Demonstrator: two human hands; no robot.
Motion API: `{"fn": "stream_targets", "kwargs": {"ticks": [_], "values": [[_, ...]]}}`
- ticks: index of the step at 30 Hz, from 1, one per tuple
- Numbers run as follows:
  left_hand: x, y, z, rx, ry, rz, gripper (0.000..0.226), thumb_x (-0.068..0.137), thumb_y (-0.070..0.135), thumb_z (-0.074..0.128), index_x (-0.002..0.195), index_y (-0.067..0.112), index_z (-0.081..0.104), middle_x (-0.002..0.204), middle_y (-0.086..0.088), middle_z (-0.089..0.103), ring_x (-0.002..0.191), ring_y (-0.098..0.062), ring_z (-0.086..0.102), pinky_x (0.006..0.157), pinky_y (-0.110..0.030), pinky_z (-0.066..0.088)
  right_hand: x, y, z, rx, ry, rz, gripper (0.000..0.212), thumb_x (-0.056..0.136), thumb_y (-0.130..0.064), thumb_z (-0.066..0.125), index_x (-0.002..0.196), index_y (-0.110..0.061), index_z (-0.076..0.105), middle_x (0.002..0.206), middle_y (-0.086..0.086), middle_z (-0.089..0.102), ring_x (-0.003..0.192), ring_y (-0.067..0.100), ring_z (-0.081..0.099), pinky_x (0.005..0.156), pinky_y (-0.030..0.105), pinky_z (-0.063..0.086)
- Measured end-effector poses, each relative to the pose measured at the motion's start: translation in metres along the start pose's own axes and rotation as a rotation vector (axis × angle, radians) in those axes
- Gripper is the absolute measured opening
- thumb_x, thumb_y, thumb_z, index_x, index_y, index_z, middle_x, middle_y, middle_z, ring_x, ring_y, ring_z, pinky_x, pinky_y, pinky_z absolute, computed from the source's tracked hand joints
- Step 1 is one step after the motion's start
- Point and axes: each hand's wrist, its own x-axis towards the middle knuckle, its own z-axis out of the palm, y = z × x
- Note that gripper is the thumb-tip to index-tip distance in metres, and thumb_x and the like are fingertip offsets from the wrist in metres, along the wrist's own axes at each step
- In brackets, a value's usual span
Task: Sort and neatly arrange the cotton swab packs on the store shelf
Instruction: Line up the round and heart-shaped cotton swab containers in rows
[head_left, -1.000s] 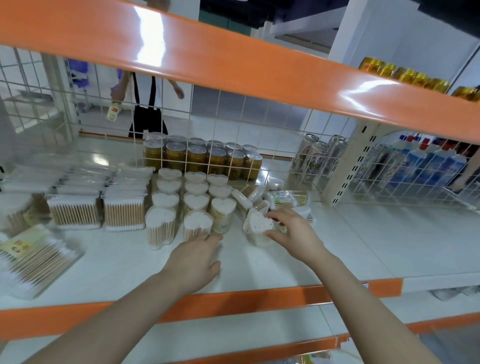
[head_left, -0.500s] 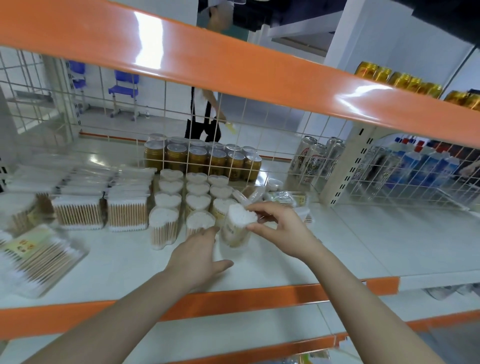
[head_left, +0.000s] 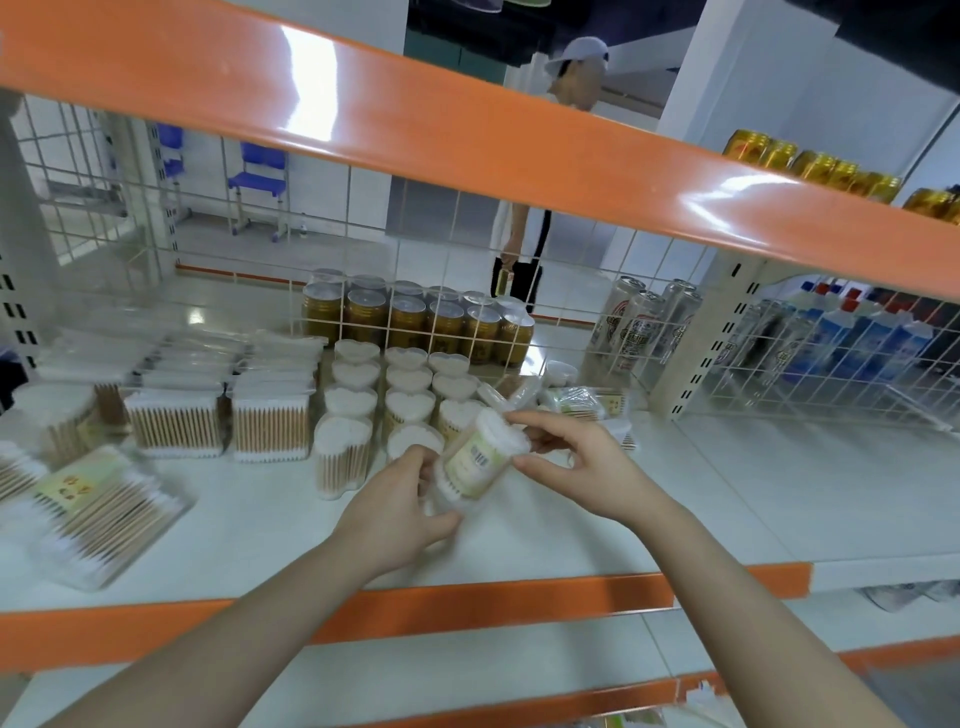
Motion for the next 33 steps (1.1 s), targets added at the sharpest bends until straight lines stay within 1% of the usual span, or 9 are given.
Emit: {"fn": "stream_targets", "kwargs": {"ticks": [3,7,11,14,20,23,26,28,33], "values": [[-0.001,0.000,-0.004,-0.055,0.013,0.023,0.049,0.074,0.027,0.072,0.114,0.023,0.043,0.102,0.012,0.052,0.089,-0.002,0.051,0.074,-0.020,0.045,-0.002,0.003,-0.002,-0.029,-0.008,0.001,0.037,0.084,-0.018,0.067,0.117,-0.032,0.056,0.101,-0.012,0.062,0.094,-0.001,0.056,0.084,0.011,0.043],[-0.002,0.002,-0.009,-0.168,0.007,0.054,0.050,0.075,0.015,0.071,0.112,0.024,0.040,0.097,0.016,0.053,0.081,0.005,0.052,0.065,-0.008,0.040,-0.001,0.007,0.000,0.070,0.049,0.068,0.024,0.086,-0.018,0.064,0.109,-0.024,0.062,0.102,-0.002,0.067,0.094,0.003,0.060,0.083,0.014,0.046],[-0.005,0.007,-0.013,-0.283,-0.019,0.084,0.054,0.074,0.002,0.068,0.112,0.027,0.039,0.091,0.004,0.051,0.072,0.001,0.051,0.066,-0.012,0.043,0.000,0.011,0.007,0.240,0.074,0.119,0.025,0.085,-0.011,0.065,0.104,-0.026,0.061,0.092,0.008,0.064,0.083,0.014,0.059,0.080,0.024,0.049],[-0.006,0.008,-0.015,-0.256,-0.036,0.108,0.055,0.074,0.003,0.068,0.115,0.026,0.039,0.093,0.001,0.051,0.075,-0.004,0.051,0.066,-0.013,0.044,-0.002,0.015,0.012,0.290,0.054,0.151,0.024,0.084,-0.011,0.065,0.104,-0.025,0.064,0.101,0.018,0.064,0.088,0.021,0.061,0.085,0.030,0.051],[-0.002,0.005,-0.020,-0.277,-0.016,0.138,0.056,0.075,0.003,0.068,0.118,0.030,0.045,0.097,0.003,0.051,0.076,-0.008,0.051,0.072,-0.020,0.047,-0.004,0.019,0.016,0.278,0.014,0.205,0.029,0.083,-0.016,0.068,0.105,-0.035,0.063,0.107,0.024,0.062,0.086,0.024,0.059,0.088,0.039,0.050],[0.001,0.007,-0.023,-0.325,0.038,0.123,0.046,0.079,0.001,0.065,0.113,0.029,0.052,0.100,0.006,0.053,0.075,-0.008,0.054,0.071,-0.013,0.047,-0.004,0.016,0.019,0.257,-0.028,0.226,0.033,0.084,-0.007,0.065,0.101,-0.035,0.061,0.103,0.023,0.062,0.084,0.015,0.055,0.082,0.027,0.047],[0.005,0.008,-0.026,-0.306,0.083,0.101,0.039,0.080,0.002,0.063,0.111,0.025,0.057,0.100,0.011,0.055,0.077,-0.005,0.056,0.071,-0.010,0.047,-0.007,0.012,0.025,0.316,-0.073,0.256,0.036,0.084,0.002,0.062,0.111,-0.022,0.061,0.086,0.002,0.063,0.078,0.005,0.057,0.077,0.017,0.046],[0.007,0.007,-0.028,-0.308,0.095,0.094,0.036,0.082,0.003,0.063,0.114,0.019,0.060,0.101,0.006,0.059,0.079,-0.008,0.057,0.071,-0.010,0.047,-0.008,0.008,0.027,0.342,-0.096,0.251,0.038,0.083,0.005,0.060,0.111,-0.021,0.060,0.084,-0.007,0.062,0.074,-0.002,0.057,0.072,0.012,0.046],[0.010,0.004,-0.030,-0.312,0.119,0.076,0.034,0.085,0.007,0.062,0.117,0.017,0.062,0.099,-0.012,0.066,0.089,-0.026,0.063,0.075,-0.023,0.052,-0.009,0.003,0.032,0.350,-0.162,0.215,0.047,0.080,0.005,0.065,0.119,-0.020,0.056,0.113,0.011,0.062,0.077,0.004,0.056,0.072,0.015,0.046]]}}
